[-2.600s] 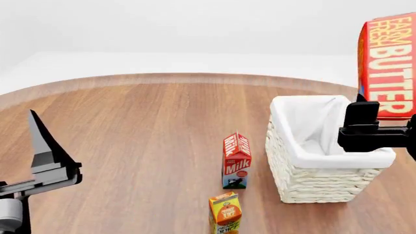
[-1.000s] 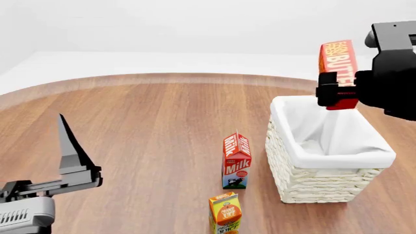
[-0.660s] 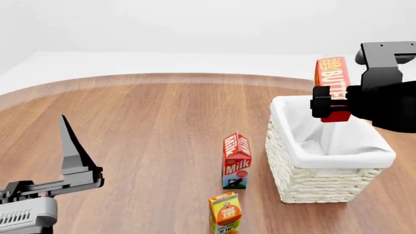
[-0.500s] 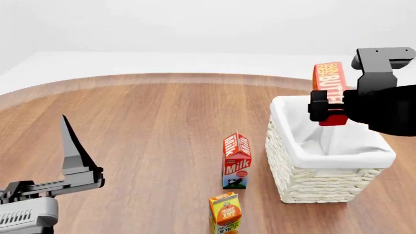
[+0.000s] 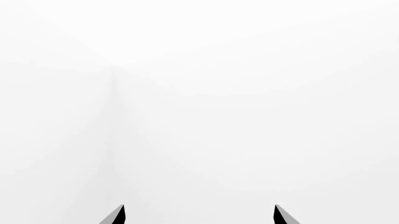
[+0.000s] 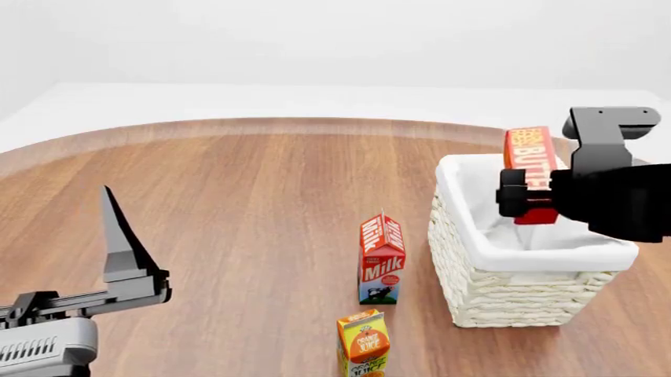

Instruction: Pick up the cream cheese box and the butter, and put them in the basket.

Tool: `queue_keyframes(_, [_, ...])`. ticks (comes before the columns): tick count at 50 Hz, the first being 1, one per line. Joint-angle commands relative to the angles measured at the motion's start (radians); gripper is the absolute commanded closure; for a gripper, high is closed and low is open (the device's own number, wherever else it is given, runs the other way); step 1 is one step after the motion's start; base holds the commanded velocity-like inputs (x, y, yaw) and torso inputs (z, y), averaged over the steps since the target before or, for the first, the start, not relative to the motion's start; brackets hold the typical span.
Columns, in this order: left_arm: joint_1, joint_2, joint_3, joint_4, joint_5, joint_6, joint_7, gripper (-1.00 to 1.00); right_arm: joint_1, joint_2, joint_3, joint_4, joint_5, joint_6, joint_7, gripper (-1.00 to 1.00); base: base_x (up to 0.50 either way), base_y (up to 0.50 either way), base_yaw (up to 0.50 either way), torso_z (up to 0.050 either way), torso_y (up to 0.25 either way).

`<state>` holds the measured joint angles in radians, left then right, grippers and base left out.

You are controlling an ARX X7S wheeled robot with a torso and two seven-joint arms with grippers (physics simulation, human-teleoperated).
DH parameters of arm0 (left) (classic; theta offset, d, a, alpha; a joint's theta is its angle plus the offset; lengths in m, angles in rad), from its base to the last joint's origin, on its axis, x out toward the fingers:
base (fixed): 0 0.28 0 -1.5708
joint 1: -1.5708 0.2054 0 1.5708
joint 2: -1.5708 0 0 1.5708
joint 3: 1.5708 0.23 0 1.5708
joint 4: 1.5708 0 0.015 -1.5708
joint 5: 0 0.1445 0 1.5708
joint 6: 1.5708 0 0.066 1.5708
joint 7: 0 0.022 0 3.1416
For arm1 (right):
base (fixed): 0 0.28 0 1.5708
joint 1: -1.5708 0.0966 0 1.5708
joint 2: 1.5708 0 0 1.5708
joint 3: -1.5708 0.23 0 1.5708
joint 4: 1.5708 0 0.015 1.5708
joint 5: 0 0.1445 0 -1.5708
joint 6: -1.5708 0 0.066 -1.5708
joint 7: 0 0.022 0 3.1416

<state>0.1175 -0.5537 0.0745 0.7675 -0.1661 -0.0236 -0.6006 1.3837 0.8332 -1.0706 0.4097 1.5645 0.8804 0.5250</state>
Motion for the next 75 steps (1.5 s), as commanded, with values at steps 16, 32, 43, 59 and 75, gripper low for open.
queue_keyframes(16, [-0.001,-0.001,0.007,-0.003,0.002,0.001,-0.001,-1.0,-0.005,0.006,0.011,-0.001,-0.076,-0.011,-0.029,1.0,0.0,0.0,0.0,0.001,0.001])
queue_keyframes(32, [-0.001,-0.002,0.009,-0.006,0.003,0.003,-0.002,-1.0,0.002,0.006,0.0,-0.013,-0.088,0.002,-0.038,-1.0,0.0,0.0,0.0,0.0,0.001])
queue_keyframes(43, [0.0,-0.004,0.006,-0.001,-0.001,0.001,-0.004,-1.0,0.023,0.068,0.014,-0.171,-0.059,0.039,0.008,-1.0,0.0,0.0,0.0,0.0,0.0])
queue_keyframes(59, [0.005,-0.008,0.003,0.006,0.0,0.003,-0.007,-1.0,0.052,0.251,0.095,-0.678,0.131,0.085,0.179,-1.0,0.0,0.0,0.0,0.0,0.0])
queue_keyframes(75, [0.007,-0.01,0.003,0.01,0.004,0.003,-0.01,-1.0,0.082,0.356,0.176,-1.043,0.319,0.015,0.334,-1.0,0.0,0.0,0.0,0.0,0.0])
